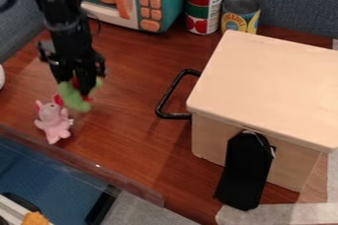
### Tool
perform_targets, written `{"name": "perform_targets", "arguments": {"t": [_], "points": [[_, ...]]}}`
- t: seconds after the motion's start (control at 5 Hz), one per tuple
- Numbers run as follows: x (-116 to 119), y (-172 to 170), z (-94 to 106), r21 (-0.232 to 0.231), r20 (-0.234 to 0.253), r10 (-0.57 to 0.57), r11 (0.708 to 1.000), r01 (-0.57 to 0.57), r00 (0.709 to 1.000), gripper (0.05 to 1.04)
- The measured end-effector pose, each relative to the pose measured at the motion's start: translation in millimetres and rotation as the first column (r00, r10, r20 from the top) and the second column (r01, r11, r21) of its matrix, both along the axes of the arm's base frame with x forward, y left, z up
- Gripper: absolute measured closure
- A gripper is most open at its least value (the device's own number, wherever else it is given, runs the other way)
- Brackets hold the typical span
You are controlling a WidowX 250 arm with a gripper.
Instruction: Put the object on the top of the drawer
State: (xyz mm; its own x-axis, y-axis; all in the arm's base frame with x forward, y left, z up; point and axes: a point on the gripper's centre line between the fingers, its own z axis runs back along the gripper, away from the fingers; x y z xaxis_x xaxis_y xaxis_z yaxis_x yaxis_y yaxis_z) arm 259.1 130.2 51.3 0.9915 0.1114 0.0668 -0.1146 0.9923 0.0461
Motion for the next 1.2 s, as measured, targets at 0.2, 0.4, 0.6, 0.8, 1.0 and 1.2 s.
{"name": "perform_targets", "arguments": {"t": [0.2, 0.4, 0.6, 0.8, 1.0, 1.2], "points": [[5, -42, 44.5, -0.046, 0.056, -0.082, 0.995, 0.084, 0.995, 0.625], [17, -89, 72.5, -0.061, 0.083, -0.171, 0.982, 0.176, 0.982, 0.625], [29, -136, 85.4, -0.041, 0.106, -0.261, 0.963, 0.266, 0.96, 0.625], [37, -177, 90.1, -0.024, 0.106, -0.335, 0.941, 0.339, 0.936, 0.625], [42, -206, 86.8, -0.025, 0.096, -0.383, 0.922, 0.387, 0.919, 0.625], [45, -217, 75.9, -0.025, 0.074, -0.396, 0.917, 0.399, 0.915, 0.625]]}}
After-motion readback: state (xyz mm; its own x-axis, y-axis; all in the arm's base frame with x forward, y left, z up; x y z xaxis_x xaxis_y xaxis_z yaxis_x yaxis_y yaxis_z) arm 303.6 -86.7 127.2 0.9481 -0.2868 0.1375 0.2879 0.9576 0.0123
